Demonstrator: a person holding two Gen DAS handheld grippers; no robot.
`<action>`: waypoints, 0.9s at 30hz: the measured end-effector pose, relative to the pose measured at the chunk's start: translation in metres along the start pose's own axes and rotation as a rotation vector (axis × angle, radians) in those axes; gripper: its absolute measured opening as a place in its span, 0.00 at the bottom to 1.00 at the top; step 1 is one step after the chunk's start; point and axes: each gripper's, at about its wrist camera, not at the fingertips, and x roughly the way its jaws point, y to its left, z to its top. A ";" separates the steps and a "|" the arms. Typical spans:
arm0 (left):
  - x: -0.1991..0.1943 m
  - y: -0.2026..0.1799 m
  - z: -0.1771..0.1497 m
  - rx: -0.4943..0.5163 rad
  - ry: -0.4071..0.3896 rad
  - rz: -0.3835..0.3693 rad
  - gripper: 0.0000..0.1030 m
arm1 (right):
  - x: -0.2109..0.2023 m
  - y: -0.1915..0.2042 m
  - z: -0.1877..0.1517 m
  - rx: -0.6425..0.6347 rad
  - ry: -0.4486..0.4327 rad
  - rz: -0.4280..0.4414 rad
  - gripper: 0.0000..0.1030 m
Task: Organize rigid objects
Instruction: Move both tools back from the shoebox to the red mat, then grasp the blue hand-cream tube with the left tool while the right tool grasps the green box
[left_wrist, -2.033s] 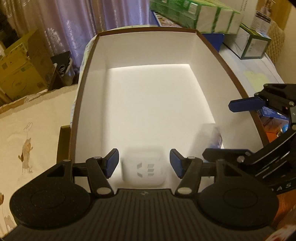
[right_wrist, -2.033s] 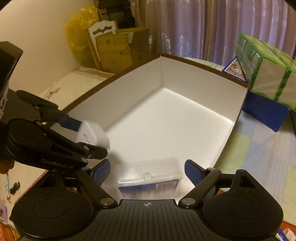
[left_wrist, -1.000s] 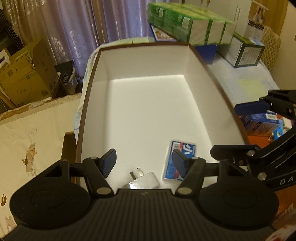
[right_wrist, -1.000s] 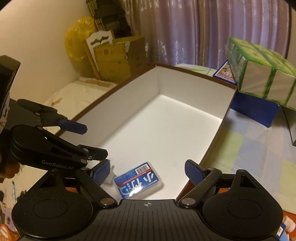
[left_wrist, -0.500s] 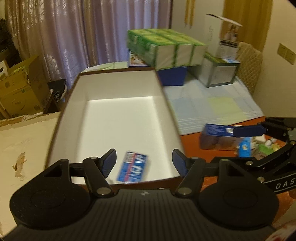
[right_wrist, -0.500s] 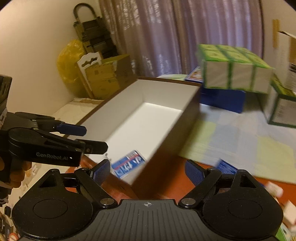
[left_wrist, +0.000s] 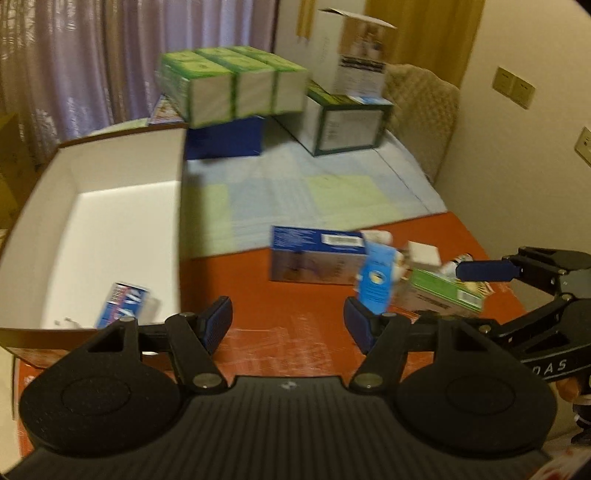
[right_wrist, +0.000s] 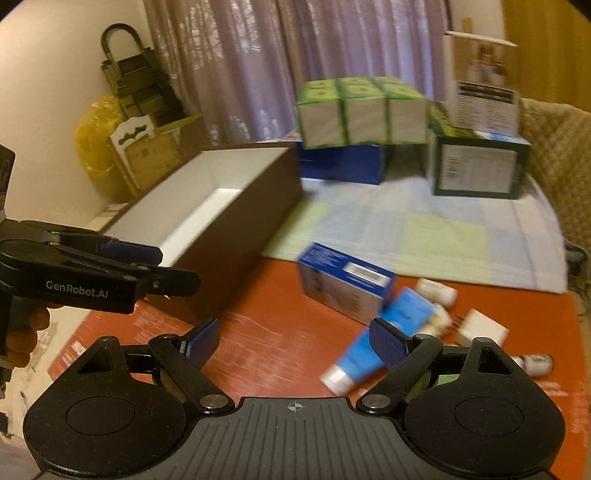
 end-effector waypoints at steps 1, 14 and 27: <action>0.002 -0.005 -0.001 0.003 0.005 -0.006 0.61 | -0.004 -0.005 -0.003 0.005 0.000 -0.008 0.82; 0.031 -0.054 -0.020 0.025 0.068 -0.037 0.61 | -0.028 -0.057 -0.034 0.061 0.054 -0.062 0.82; 0.080 -0.078 -0.033 0.089 0.120 -0.051 0.60 | -0.014 -0.089 -0.046 0.043 0.072 -0.134 0.81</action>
